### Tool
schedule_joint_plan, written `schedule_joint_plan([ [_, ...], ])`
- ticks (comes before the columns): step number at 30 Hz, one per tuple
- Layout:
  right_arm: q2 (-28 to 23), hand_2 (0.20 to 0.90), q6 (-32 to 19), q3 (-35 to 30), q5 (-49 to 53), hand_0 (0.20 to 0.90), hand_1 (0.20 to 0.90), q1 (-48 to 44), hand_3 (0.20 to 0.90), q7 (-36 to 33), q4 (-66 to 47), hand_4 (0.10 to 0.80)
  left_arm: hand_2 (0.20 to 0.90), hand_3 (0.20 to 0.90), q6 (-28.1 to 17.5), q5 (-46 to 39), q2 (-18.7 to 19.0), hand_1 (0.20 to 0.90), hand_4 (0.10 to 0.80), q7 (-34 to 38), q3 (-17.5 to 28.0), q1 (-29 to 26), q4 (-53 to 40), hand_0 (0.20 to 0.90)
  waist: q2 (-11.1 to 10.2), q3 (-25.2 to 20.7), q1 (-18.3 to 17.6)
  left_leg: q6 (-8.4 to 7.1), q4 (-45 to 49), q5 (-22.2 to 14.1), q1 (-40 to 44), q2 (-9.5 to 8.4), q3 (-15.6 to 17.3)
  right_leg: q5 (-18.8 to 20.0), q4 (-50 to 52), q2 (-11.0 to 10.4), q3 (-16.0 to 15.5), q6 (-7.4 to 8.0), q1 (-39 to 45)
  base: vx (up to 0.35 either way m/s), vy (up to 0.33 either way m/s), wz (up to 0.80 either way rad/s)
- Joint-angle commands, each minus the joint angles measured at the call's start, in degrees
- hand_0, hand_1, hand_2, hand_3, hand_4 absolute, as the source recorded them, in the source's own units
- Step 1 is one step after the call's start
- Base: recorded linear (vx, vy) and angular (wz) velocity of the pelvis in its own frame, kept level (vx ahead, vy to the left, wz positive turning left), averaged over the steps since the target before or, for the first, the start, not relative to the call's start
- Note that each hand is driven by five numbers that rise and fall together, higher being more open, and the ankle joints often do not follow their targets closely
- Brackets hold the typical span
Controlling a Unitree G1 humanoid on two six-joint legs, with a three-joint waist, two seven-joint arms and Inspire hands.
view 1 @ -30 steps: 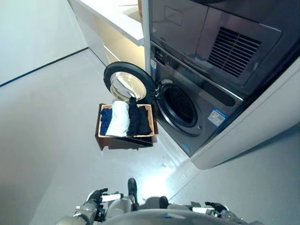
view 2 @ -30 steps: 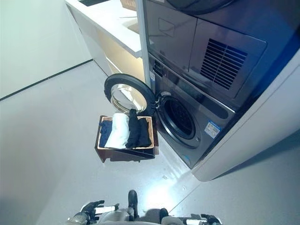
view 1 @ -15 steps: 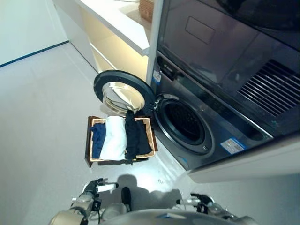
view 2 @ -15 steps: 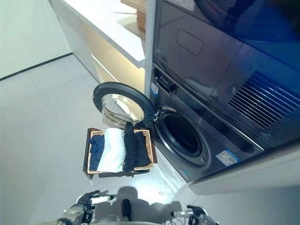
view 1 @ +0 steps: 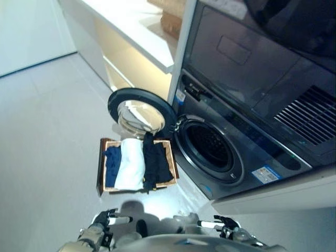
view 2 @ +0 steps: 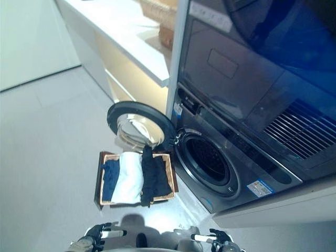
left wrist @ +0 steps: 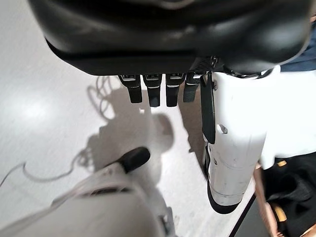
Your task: Pick up the clothes and place them into the washing machine
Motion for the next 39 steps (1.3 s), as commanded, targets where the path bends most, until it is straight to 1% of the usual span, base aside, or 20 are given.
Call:
schedule_joint_plan([
  [1, -2.18, 0.900, 1.71, 0.75, -2.76, 0.900, 0.900, -0.11, 0.900, -0.37, 2.17, 0.800, 0.900, 0.900, -1.44, 0.59, 0.35, 0.900, 0.800, 0.23, 0.55, -2.81, 0.17, 0.900, 0.51, 2.67, 0.57, -6.53, 2.27, -0.15, 0.47, 0.68, 0.40, 11.49, -8.57, 1.03, 0.90, -0.89, 6.84, 0.131, -0.105, 0.29],
  [2, -2.32, 0.900, 1.76, 0.73, -3.33, 0.900, 0.900, 0.31, 0.900, -0.16, 2.67, 0.800, 0.900, 0.900, -1.32, 0.56, 0.28, 0.900, 0.800, -0.23, 0.84, -2.66, 0.40, 0.900, -0.26, 2.08, 0.71, -6.64, 3.63, -1.18, 1.80, 0.71, 0.12, 10.61, -7.37, 1.18, 1.49, -1.82, 9.25, 0.142, -0.124, 0.43],
  [4, -2.29, 0.900, 1.94, 0.92, -4.03, 0.900, 0.900, 1.20, 0.900, 0.19, 3.35, 0.800, 0.900, 0.900, -1.25, 0.68, -0.25, 0.900, 0.800, -0.29, 1.21, -1.79, 0.94, 0.900, -0.29, 0.54, 0.71, -6.87, 2.02, -1.09, 3.90, 0.97, -0.81, 9.61, -8.16, 2.00, 1.76, -2.84, 12.11, 0.173, -0.142, 0.47],
  [9, -3.61, 0.900, 1.95, 0.40, -4.53, 0.900, 0.900, 2.21, 0.900, 0.50, 3.85, 0.800, 0.900, 0.900, -1.31, 1.34, -1.59, 0.900, 0.800, -1.32, 0.56, -0.25, 1.13, 0.900, 0.18, -2.29, 0.29, -7.47, 0.01, -0.70, 5.63, 1.21, -3.08, 8.51, -11.03, 2.21, -1.61, -4.18, 16.99, 0.095, -0.116, 0.39],
  [13, -3.95, 0.900, 1.41, 1.34, -4.65, 0.900, 0.900, 1.09, 0.900, 0.44, 2.35, 0.800, 0.900, 0.900, -1.22, 1.77, -1.65, 0.900, 0.800, -1.31, 0.26, 0.00, 1.49, 0.900, 0.22, -2.33, 0.11, -8.19, 0.01, 0.11, 5.02, 1.92, -4.03, 7.40, -10.04, 3.38, -1.78, -5.51, 17.27, -0.007, -0.130, 0.13],
  [16, -3.76, 0.900, 1.11, 1.87, -4.49, 0.900, 0.900, 0.93, 0.900, 0.42, 2.01, 0.800, 0.900, 0.900, -1.27, 1.75, -1.59, 0.900, 0.800, -1.17, 0.27, 0.20, 1.34, 0.900, 0.18, -2.29, 0.16, -8.57, 0.01, 0.30, 4.72, 2.63, -4.12, 6.28, -8.79, 4.47, -1.90, -6.15, 16.62, -0.002, -0.140, -0.01],
  [18, -3.74, 0.900, 1.03, 2.13, -4.33, 0.900, 0.900, 0.60, 0.900, 0.44, 2.23, 0.800, 0.900, 0.900, -1.24, 1.75, -1.59, 0.900, 0.800, -1.10, 0.07, -0.26, 0.92, 0.900, 0.15, -1.40, 0.14, -8.87, 0.01, 1.30, 5.12, 2.96, -4.32, 5.40, -7.42, 5.43, -1.70, -6.85, 16.44, -0.004, -0.108, 0.00],
  [20, -4.01, 0.900, 0.97, 2.20, -3.97, 0.900, 0.900, -0.06, 0.900, 0.51, 2.22, 0.800, 0.900, 0.900, -1.22, 1.56, -1.61, 0.900, 0.800, -0.97, -0.31, -1.13, 0.71, 0.900, -0.89, 0.03, 0.19, -9.24, 4.25, 0.33, 3.47, 3.16, -4.60, 5.13, -5.64, 5.34, -2.04, -7.06, 16.06, -0.031, -0.079, 0.08],
  [22, -4.27, 0.900, 1.07, 2.40, -4.03, 0.900, 0.900, -0.43, 0.900, 0.54, 2.38, 0.800, 0.900, 0.900, -1.23, 1.37, -1.69, 0.900, 0.800, -0.95, -0.74, -1.43, 0.42, 0.900, -1.57, -0.09, 0.14, -9.88, 3.63, 1.13, 2.15, 4.74, -5.02, 4.65, -4.95, 5.11, -2.22, -6.76, 15.60, 0.009, -0.003, 0.14],
  [24, -4.58, 0.900, 1.10, 2.35, -3.54, 0.900, 0.900, -1.02, 0.900, 0.72, 2.16, 0.800, 0.900, 0.900, -1.29, 1.49, -2.06, 0.900, 0.800, -0.88, -1.49, -1.69, 0.59, 0.900, -2.21, -0.28, 0.44, -10.69, 3.44, 2.93, -0.72, 7.35, -7.43, 4.45, -4.32, 3.78, -2.10, -6.12, 14.72, 0.031, 0.079, 0.10],
  [26, -4.78, 0.900, 1.19, 2.71, -3.66, 0.900, 0.900, -1.46, 0.900, 0.93, 2.07, 0.800, 0.900, 0.900, -1.31, 2.29, -1.95, 0.900, 0.800, -0.82, -2.13, -1.76, 0.61, 0.900, -1.54, -0.72, 0.27, -11.40, 1.01, 4.78, -1.18, 9.70, -8.76, 3.19, -3.69, 3.19, -1.44, -5.78, 14.20, 0.067, 0.172, 0.30],
  [27, -5.04, 0.900, 1.09, 2.91, -4.05, 0.900, 0.900, -1.76, 0.900, 0.92, 1.81, 0.800, 0.900, 0.900, -1.21, 2.94, -1.92, 0.900, 0.800, -1.04, -2.62, -1.66, 0.66, 0.900, -1.08, -0.82, 0.25, -11.46, 1.19, 4.17, -1.10, 9.99, -7.84, 2.82, -3.05, 2.63, -1.43, -5.45, 13.89, 0.064, 0.151, 0.27],
  [28, -5.04, 0.900, 1.09, 2.91, -4.05, 0.900, 0.900, -1.76, 0.900, 0.92, 1.81, 0.800, 0.900, 0.900, -1.21, 2.94, -1.92, 0.900, 0.800, -1.04, -2.62, -1.66, 0.66, 0.900, -1.08, -0.82, 0.25, -11.46, 1.19, 4.16, -1.10, 9.99, -7.83, 2.82, -3.05, 2.63, -1.43, -5.45, 13.89, 0.073, 0.287, -0.05],
  [29, -5.56, 0.900, 1.20, 4.17, -6.20, 0.900, 0.900, -3.26, 0.900, 0.39, 0.62, 0.800, 0.900, 0.900, -1.23, 4.29, -1.73, 0.900, 0.800, -1.39, -3.62, -1.79, 0.59, 0.900, 0.26, -1.11, 0.25, -11.36, 0.01, 3.90, -0.95, 9.11, -6.16, 3.44, -3.78, 0.84, -1.33, -4.44, 13.42, 0.033, 0.334, -0.15],
  [30, -5.45, 0.900, 1.19, 4.51, -6.14, 0.900, 0.900, -4.60, 0.900, 0.14, -0.65, 0.800, 0.900, 0.900, -1.51, 5.09, -1.06, 0.900, 0.800, -1.13, -4.20, -1.74, 0.16, 0.900, 0.54, -1.46, 0.41, -11.08, 0.01, 2.99, -1.32, 7.92, -5.55, 5.24, -6.35, -0.73, -0.40, -3.47, 13.22, 0.032, 0.405, -0.40],
  [31, -5.31, 0.900, 1.25, 4.62, -6.31, 0.900, 0.900, -5.28, 0.900, -0.15, -0.85, 0.800, 0.900, 0.900, -1.53, 5.19, -0.85, 0.900, 0.800, -0.91, -4.12, -1.88, -0.03, 0.900, 0.63, -1.56, 0.77, -11.01, 0.01, 2.72, -1.29, 7.42, -4.66, 6.60, -7.90, -1.80, -0.21, -2.63, 13.15, -0.037, 0.261, -0.43],
  [32, -4.70, 0.900, 1.14, 5.20, -6.32, 0.900, 0.900, -6.73, 0.900, -0.43, -2.11, 0.800, 0.900, 0.900, -1.57, 5.27, -0.17, 0.900, 0.800, -0.70, -3.92, -2.31, -0.11, 0.900, 0.75, -1.46, 1.47, -10.99, 0.01, 2.56, -1.35, 7.07, -2.86, 8.14, -9.29, -2.98, -0.30, -1.84, 12.57, -0.047, 0.187, -0.65],
  [34, -4.19, 0.900, 0.94, 6.45, -6.64, 0.900, 0.900, -8.76, 0.900, -0.63, -3.94, 0.800, 0.900, 0.900, -1.81, 5.19, 0.69, 0.900, 0.800, -0.32, -3.37, -2.27, -0.46, 0.900, 0.62, -1.24, 3.47, -10.82, 0.01, 1.92, -1.13, 6.52, -0.65, 9.81, -12.17, -5.49, -2.37, -0.80, 13.02, -0.033, 0.147, -0.84],
  [36, -3.54, 0.900, 0.81, 6.77, -5.65, 0.900, 0.900, -10.33, 0.900, -0.91, -6.33, 0.800, 0.900, 0.900, -1.72, 4.73, 1.43, 0.900, 0.800, 0.03, -2.93, -2.38, -0.04, 0.900, 0.29, -0.83, 3.96, -10.80, 0.01, 1.95, -0.94, 6.42, -0.63, 10.22, -12.40, -5.61, -1.25, -0.55, 13.14, 0.025, 0.079, -0.55],
  [39, -2.72, 0.900, 0.39, 7.82, -4.08, 0.900, 0.900, -11.63, 0.900, -1.02, -11.13, 0.800, 0.900, 0.900, -1.62, 3.55, 1.41, 0.900, 0.800, 0.60, -1.58, -1.28, 0.10, 0.900, -0.16, -0.49, 4.40, -10.69, 0.25, 1.95, -0.79, 6.68, -1.42, 9.50, -12.37, -5.74, -2.28, -1.07, 13.54, 0.049, 0.030, 0.01],
])
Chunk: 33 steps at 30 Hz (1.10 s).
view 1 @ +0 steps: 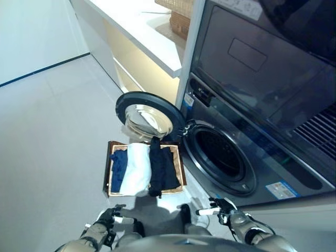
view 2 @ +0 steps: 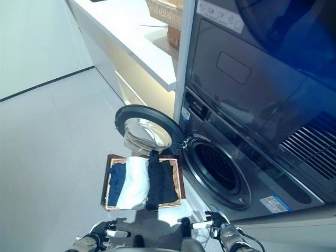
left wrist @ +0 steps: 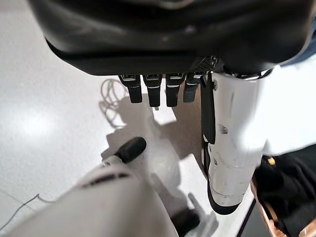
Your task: Pick up the clothes and place them into the washing machine
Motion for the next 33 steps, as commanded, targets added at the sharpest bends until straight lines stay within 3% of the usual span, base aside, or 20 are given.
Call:
schedule_joint_plan([
  [1, -1.19, 0.900, -2.00, 0.59, 2.17, 0.900, 0.900, -6.87, 0.900, -2.44, -5.59, 0.800, 0.900, 0.900, -1.46, -0.62, 1.25, 0.900, 0.800, 1.72, 1.77, -1.34, 1.23, 0.900, -1.41, 0.75, 0.64, -5.44, -0.21, 1.39, -0.43, 3.07, -3.35, -5.41, 3.98, -0.52, 2.04, 0.53, 2.16, 0.018, 0.016, 0.05],
  [12, -3.23, 0.900, -2.84, 1.21, 9.76, 0.900, 0.900, -15.80, 0.900, -6.35, -16.58, 0.800, 0.900, 0.900, -2.00, -4.06, 0.11, 0.900, 0.800, 4.36, -0.24, -2.54, -2.23, 0.900, -0.79, 6.42, 2.13, -5.61, 1.44, 3.25, -7.52, 3.45, -7.25, -5.69, 5.90, -0.06, -0.50, 0.16, -3.51, -0.077, -0.010, 0.21],
  [22, -4.20, 0.900, -3.13, 1.28, 14.10, 0.900, 0.900, -22.17, 0.900, -8.39, -16.40, 0.800, 0.900, 0.900, -2.56, -7.19, 0.09, 0.900, 0.800, 6.06, -0.98, -3.69, -3.74, 0.900, 0.36, 9.89, 3.56, -5.93, 1.33, 5.00, -12.42, 3.24, -8.63, -4.51, 6.99, -0.09, -1.21, 0.25, -8.76, -0.069, 0.007, 0.11],
  [33, -4.89, 0.900, -3.90, 2.20, 17.51, 0.900, 0.900, -27.29, 0.900, -9.34, -18.72, 0.800, 0.900, 0.900, -3.44, -9.58, 0.91, 0.900, 0.800, 7.58, -1.05, -4.49, -6.14, 0.900, 1.18, 13.04, 4.09, -5.81, 4.35, 5.00, -16.41, 2.88, -10.40, -6.03, 11.68, 0.47, -1.53, 0.22, -12.58, -0.035, 0.010, 0.03],
])
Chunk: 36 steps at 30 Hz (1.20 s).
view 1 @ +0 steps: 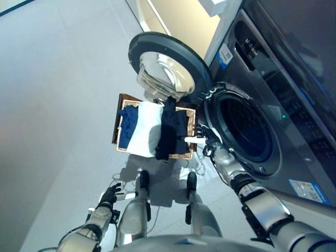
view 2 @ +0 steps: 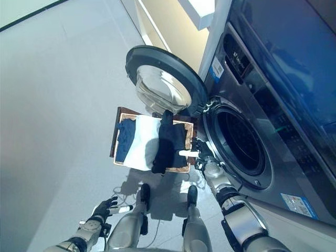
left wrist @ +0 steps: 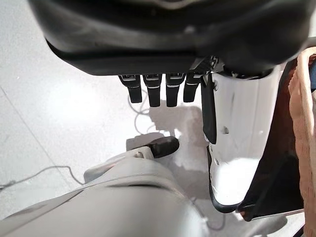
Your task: Pick up the clothes and place them into the washing machine
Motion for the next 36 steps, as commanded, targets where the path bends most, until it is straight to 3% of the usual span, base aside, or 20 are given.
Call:
schedule_joint_plan([
  [1, -2.41, 0.900, -3.77, 0.13, 1.89, 0.900, 0.900, -4.49, 0.900, -1.89, -6.32, 0.800, 0.900, 0.900, -1.09, -1.44, 2.05, 0.900, 0.800, 2.22, -1.86, -0.66, 0.49, 0.900, -0.28, -1.48, 1.61, -2.75, 4.47, -0.76, -4.17, 0.54, -2.65, -5.12, 11.55, -1.71, 3.84, 2.16, -4.54, -0.039, 0.011, 0.01],
  [13, -1.55, 0.900, -3.57, 1.39, 2.43, 0.900, 0.900, -7.60, 0.900, -2.77, -5.72, 0.800, 0.900, 0.900, -1.84, -3.57, 2.47, 0.900, 0.800, 3.12, -1.99, -0.90, -1.62, 0.900, 0.35, -0.03, 2.50, -2.37, 6.52, -0.75, -7.90, -0.64, -4.25, -4.21, 11.50, -2.73, 2.76, 2.44, -6.06, -0.034, 0.022, 0.10],
  [36, -1.05, 0.900, -4.09, 1.38, 4.74, 0.900, 0.900, -10.87, 0.900, -5.97, -5.62, 0.800, 0.900, 0.900, -5.62, -12.36, 5.17, 0.900, 0.800, 6.58, -2.27, -1.70, -19.37, 0.900, 1.99, 5.83, 4.22, -2.70, 5.57, 2.40, -14.18, -1.71, -7.92, -4.23, 13.17, -3.66, -0.33, 1.92, -10.48, -0.024, 0.014, 0.11],
])
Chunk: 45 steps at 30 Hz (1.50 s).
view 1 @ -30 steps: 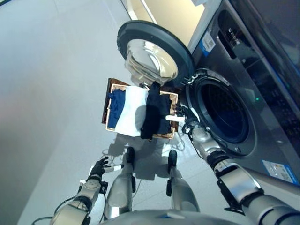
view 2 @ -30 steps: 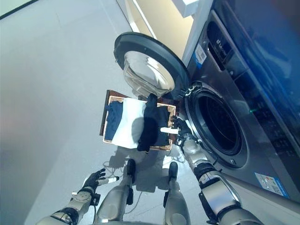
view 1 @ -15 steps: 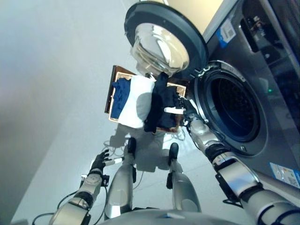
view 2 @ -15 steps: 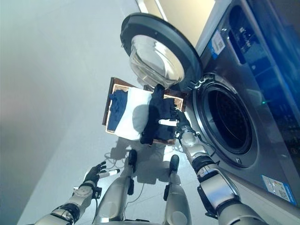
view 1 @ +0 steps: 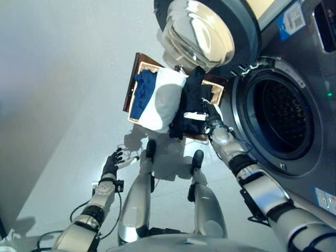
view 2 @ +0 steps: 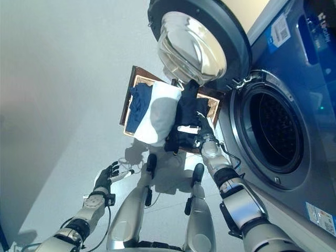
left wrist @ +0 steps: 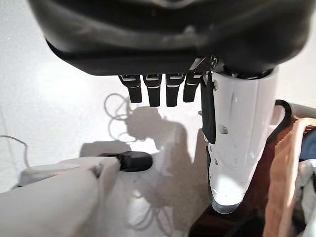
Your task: Pick up the clothes and place them into the washing machine
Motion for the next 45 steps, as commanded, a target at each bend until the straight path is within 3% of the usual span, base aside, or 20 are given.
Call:
schedule_joint_plan([
  [1, -0.72, 0.900, -3.94, 0.22, 1.94, 0.900, 0.900, -2.42, 0.900, -1.09, -3.78, 0.800, 0.900, 0.900, -3.01, -2.15, 3.62, 0.900, 0.800, 2.30, -2.22, 1.73, -4.36, 0.900, 0.98, -1.98, 1.84, -2.60, 1.46, 0.64, -3.18, -0.61, -0.94, -4.12, 11.08, -2.92, 4.64, 1.97, -4.50, -0.020, 0.002, 0.05],
  [14, -3.63, 0.900, -4.13, -1.26, 3.96, 0.900, 0.900, -12.44, 0.900, -3.71, -1.77, 0.800, 0.900, 0.900, -4.08, -4.47, 6.30, 0.900, 0.800, 2.87, -2.84, 4.51, -16.04, 0.900, 2.89, 0.49, 3.16, -2.53, 2.87, 1.19, -9.35, -1.74, -2.32, -5.12, 15.44, -3.26, 4.12, 1.94, -10.93, -0.018, 0.015, 0.05],
  [26, -5.36, 0.900, -4.32, -0.54, 4.35, 0.900, 0.900, -21.24, 0.900, -4.83, 1.64, 0.800, 0.900, 0.900, -3.72, -4.36, 6.46, 0.900, 0.800, 3.32, -4.35, 3.04, -14.94, 0.900, 3.13, 1.25, 3.73, -2.11, 4.39, 1.39, -13.33, -2.59, -3.98, -6.12, 18.29, -3.40, 4.07, 1.70, -14.70, -0.012, 0.014, 0.06],
  [27, -5.49, 0.760, -4.39, -0.32, 4.41, 0.760, 0.760, -21.87, 0.760, -4.74, 1.92, 0.700, 0.900, 0.900, -3.64, -4.42, 6.33, 0.900, 0.800, 3.40, -4.35, 2.77, -14.12, 0.900, 3.09, 1.28, 3.75, -2.10, 4.46, 1.41, -13.48, -2.66, -4.10, -6.18, 18.31, -3.35, 4.09, 1.65, -14.72, 0.001, 0.014, 0.05],
  [28, -5.45, 0.521, -4.43, -0.32, 4.48, 0.521, 0.521, -21.79, 0.521, -4.75, 2.03, 0.529, 0.900, 0.900, -3.54, -4.45, 6.15, 0.900, 0.800, 3.42, -4.38, 2.73, -13.53, 0.900, 3.08, 1.22, 3.74, -2.09, 4.39, 1.44, -13.45, -2.67, -4.22, -6.21, 18.20, -3.38, 4.08, 1.59, -14.61, 0.000, 0.000, 0.00],
  [29, -5.19, 0.238, -4.48, -0.34, 4.60, 0.238, 0.238, -21.91, 0.238, -4.78, 1.88, 0.327, 0.900, 0.900, -3.55, -4.60, 6.05, 0.900, 0.800, 3.56, -4.32, 2.66, -13.11, 0.900, 2.97, 1.25, 3.71, -2.05, 4.26, 1.48, -13.32, -2.68, -4.24, -6.15, 18.17, -3.35, 4.12, 1.62, -14.60, 0.000, 0.000, 0.00],
  [30, -5.25, 0.200, -4.46, -0.41, 4.35, 0.200, 0.200, -21.91, 0.200, -4.91, 2.15, 0.300, 0.900, 0.900, -3.48, -4.62, 5.90, 0.900, 0.800, 3.58, -4.22, 2.60, -12.57, 0.900, 2.90, 1.24, 3.71, -2.00, 4.20, 1.51, -13.25, -2.72, -4.20, -6.14, 18.06, -3.34, 4.18, 1.60, -14.50, 0.000, 0.000, 0.00],
  [45, -5.91, 0.200, -4.00, -0.78, 1.76, 0.200, 0.200, -20.20, 0.200, -6.08, 2.94, 0.300, 0.900, 0.900, -2.67, -3.80, 4.66, 0.900, 0.800, 3.99, -4.23, 2.82, -7.77, 0.900, 2.94, 0.54, 3.51, -2.03, 3.85, 1.42, -11.62, -2.55, -3.97, -6.58, 17.63, -2.93, 4.70, 1.43, -13.11, 0.000, 0.000, 0.00],
])
